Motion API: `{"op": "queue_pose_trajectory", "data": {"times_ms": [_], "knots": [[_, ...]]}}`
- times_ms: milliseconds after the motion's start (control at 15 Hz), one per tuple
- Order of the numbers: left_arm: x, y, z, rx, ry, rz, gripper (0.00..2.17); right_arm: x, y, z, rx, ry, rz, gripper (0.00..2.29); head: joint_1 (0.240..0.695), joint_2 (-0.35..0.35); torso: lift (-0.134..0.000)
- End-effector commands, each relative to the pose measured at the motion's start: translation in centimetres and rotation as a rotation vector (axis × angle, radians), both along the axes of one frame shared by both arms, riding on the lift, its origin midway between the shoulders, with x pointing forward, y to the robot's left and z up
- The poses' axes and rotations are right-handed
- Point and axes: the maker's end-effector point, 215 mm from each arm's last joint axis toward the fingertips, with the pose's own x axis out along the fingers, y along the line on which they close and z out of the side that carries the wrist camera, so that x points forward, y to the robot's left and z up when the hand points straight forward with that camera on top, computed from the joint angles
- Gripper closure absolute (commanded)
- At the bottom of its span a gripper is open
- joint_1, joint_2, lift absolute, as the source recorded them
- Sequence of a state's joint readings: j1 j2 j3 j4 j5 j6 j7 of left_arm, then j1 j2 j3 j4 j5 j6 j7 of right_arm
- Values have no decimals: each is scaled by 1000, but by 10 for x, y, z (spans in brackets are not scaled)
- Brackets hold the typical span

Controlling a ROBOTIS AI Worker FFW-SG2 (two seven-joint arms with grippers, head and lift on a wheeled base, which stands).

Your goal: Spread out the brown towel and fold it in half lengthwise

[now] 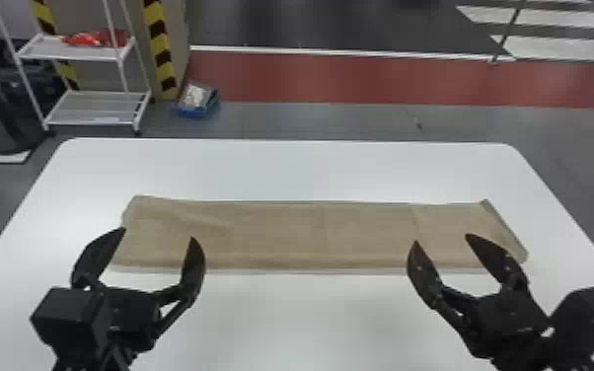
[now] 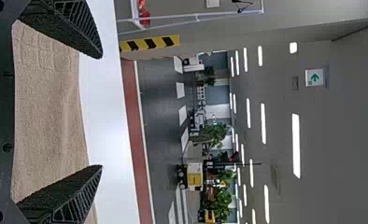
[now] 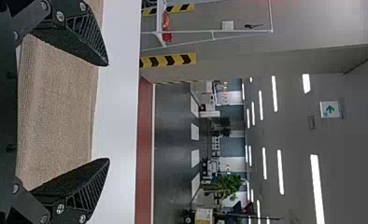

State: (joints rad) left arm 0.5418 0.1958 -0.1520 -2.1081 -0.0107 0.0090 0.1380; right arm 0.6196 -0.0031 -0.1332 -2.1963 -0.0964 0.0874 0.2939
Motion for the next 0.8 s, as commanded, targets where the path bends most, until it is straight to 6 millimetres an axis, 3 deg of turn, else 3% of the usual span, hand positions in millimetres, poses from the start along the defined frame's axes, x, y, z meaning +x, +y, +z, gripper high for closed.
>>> {"op": "queue_pose_trajectory", "data": {"times_ms": [0, 733], "knots": [[-1, 0, 0, 3, 1, -2, 29, -1, 7, -3, 5, 8, 4, 174, 695, -65, -122], [-2, 0, 0, -14, 4, 20, 39, -4, 13, 0, 3, 7, 11, 140, 695, -45, -122]]}}
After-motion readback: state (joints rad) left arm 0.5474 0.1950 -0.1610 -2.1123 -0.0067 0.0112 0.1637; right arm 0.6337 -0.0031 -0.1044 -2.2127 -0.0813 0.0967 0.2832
